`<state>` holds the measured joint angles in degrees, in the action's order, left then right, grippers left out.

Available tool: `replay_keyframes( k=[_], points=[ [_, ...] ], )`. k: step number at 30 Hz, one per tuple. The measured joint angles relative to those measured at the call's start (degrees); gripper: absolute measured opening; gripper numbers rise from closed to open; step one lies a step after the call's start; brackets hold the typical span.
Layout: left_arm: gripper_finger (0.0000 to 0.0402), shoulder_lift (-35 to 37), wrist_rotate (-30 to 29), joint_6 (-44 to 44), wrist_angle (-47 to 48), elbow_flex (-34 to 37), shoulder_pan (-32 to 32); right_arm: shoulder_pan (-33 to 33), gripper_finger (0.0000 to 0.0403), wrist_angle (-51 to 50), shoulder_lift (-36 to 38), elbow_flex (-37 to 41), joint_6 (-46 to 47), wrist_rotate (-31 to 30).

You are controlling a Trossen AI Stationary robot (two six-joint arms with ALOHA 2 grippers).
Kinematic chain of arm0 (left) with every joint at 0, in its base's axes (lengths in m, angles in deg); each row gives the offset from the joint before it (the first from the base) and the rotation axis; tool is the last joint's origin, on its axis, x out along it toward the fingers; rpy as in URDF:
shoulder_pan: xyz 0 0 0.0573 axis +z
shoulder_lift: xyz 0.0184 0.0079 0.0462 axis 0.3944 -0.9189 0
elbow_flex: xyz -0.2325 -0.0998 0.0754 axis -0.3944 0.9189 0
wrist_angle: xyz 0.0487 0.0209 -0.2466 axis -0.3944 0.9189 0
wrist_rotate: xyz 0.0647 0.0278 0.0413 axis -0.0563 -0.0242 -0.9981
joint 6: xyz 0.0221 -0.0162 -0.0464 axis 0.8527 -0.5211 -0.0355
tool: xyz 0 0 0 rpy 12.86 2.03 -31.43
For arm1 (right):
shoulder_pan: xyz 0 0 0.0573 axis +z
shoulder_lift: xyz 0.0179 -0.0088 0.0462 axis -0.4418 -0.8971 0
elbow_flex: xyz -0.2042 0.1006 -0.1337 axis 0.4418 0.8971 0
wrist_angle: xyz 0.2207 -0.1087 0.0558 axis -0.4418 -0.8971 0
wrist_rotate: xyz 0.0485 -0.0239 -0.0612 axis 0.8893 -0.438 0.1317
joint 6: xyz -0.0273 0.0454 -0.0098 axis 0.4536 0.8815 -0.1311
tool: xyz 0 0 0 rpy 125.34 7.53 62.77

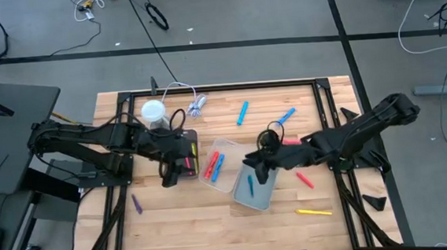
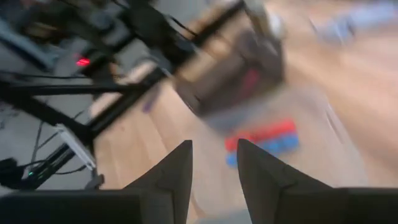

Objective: Pick & Place Markers
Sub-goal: Put the purple pen into the gray bin

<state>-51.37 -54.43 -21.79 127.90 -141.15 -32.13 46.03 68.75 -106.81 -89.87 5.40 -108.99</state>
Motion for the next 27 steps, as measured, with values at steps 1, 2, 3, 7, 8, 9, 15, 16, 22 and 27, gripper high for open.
replay_keyframes(
  k=[1,2,3,7,8,9,15,16,22,27],
  points=[
    [0.0225,0.0,0.01,-0.6,0.97,0.0,0.0,-0.13,0.0125,2.7,0.26,0.0,-3.93,0.04],
    [0.0227,0.0,0.01,-0.88,1.91,0.0,0.0,-0.27,0.0125,5.29,0.4,0.0,-7.81,0.18],
    [0.0228,0.0,0.04,-1.04,3.01,0.0,-0.03,-0.36,0.0125,8.23,0.49,0.0,-11.51,0.33],
    [0.0229,0.0,0.04,-0.96,8.71,0.0,-0.54,-0.37,0.0126,20.08,0.73,0.0,-25.67,2.05],
    [0.0229,0.0,0.06,-0.94,10.01,0.0,-0.79,-0.37,0.0126,22.65,0.73,0.0,-28.84,3.27],
    [0.0229,0.0,0.04,-0.94,11.36,0.0,-1.03,-0.37,0.0126,25.26,0.73,0.0,-31.82,4.6],
    [0.0229,0.0,0.08,-0.77,17.2,0.0,-2.75,-0.37,0.0126,36.94,0.73,-0.02,-41.97,9.16],
    [0.0229,0.0,0.1,-0.77,18.28,0.0,-3.07,-0.37,0.0126,38.15,0.73,-0.02,-42.52,9.46],
    [0.0229,0.0,0.45,-0.78,26.89,0.0,-4.72,-0.37,0.0126,39.26,0.73,-0.02,-43.04,9.68],
    [0.0229,0.0,2.54,-0.5,30.53,0.0,-5.95,-0.37,0.0126,39.29,0.73,-0.02,-43.09,9.66]
  ],
)
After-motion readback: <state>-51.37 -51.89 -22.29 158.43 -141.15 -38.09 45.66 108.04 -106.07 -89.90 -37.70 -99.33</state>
